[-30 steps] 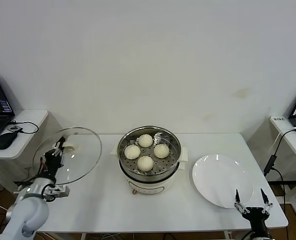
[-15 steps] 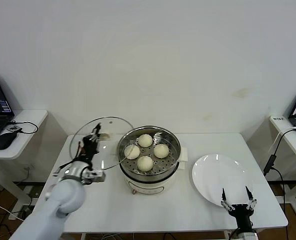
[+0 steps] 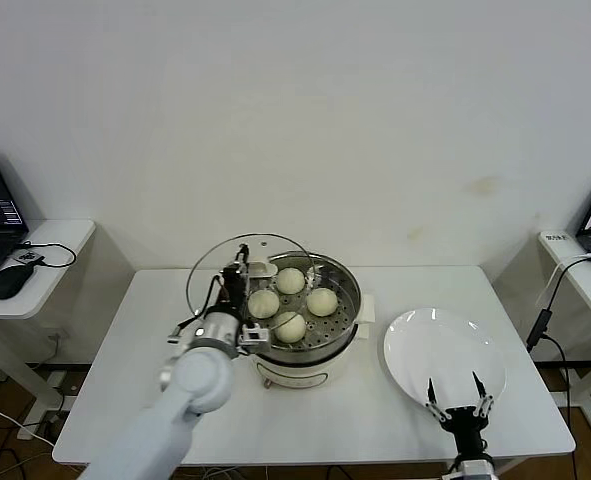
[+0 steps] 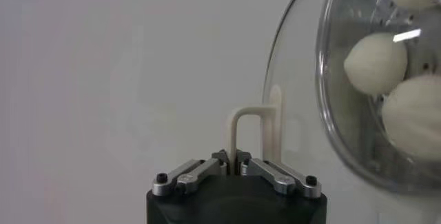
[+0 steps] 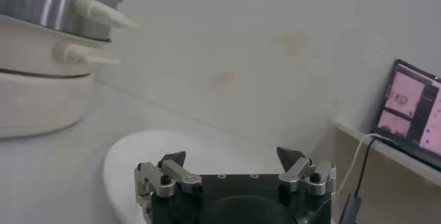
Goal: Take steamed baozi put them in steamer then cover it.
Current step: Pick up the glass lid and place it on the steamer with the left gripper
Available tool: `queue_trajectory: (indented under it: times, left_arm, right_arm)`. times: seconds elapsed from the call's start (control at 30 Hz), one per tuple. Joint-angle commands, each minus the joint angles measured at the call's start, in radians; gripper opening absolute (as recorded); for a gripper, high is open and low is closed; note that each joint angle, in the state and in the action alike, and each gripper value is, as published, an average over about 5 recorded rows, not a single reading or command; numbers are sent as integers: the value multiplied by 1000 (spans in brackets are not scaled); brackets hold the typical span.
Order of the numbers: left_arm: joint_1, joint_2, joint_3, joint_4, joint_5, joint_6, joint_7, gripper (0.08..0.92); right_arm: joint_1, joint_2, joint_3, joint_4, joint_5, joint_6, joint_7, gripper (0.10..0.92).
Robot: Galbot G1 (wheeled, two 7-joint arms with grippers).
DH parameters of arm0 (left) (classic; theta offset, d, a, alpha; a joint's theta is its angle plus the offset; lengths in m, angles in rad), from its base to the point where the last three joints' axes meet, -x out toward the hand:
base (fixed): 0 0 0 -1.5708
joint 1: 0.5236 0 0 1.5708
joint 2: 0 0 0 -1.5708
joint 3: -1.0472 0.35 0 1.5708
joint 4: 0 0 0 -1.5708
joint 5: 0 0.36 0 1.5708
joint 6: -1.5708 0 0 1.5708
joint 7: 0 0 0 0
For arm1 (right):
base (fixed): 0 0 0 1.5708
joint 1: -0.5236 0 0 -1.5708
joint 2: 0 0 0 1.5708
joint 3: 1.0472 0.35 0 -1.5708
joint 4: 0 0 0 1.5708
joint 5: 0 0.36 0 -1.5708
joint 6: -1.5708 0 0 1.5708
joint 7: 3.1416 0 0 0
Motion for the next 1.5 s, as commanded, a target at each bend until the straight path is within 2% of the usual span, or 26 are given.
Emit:
queue_trajectory:
  times: [0.03, 0.27, 0.57, 1.5]
  left_arm:
    - [-40, -179, 64, 39, 194, 46, 94, 141]
    - [-33, -229, 79, 69, 231, 42, 99, 141]
    - [-6, -259, 85, 105, 271, 26, 92, 141]
    - [15, -285, 64, 158, 282, -3, 63, 141]
  right_arm:
    - [4, 3, -15, -22, -44, 5, 14, 823]
    - [-2, 3, -17, -32, -47, 14, 18, 823]
    - [-10, 3, -26, -32, -51, 22, 21, 823]
    - [-32, 1, -49, -19, -63, 31, 16, 823]
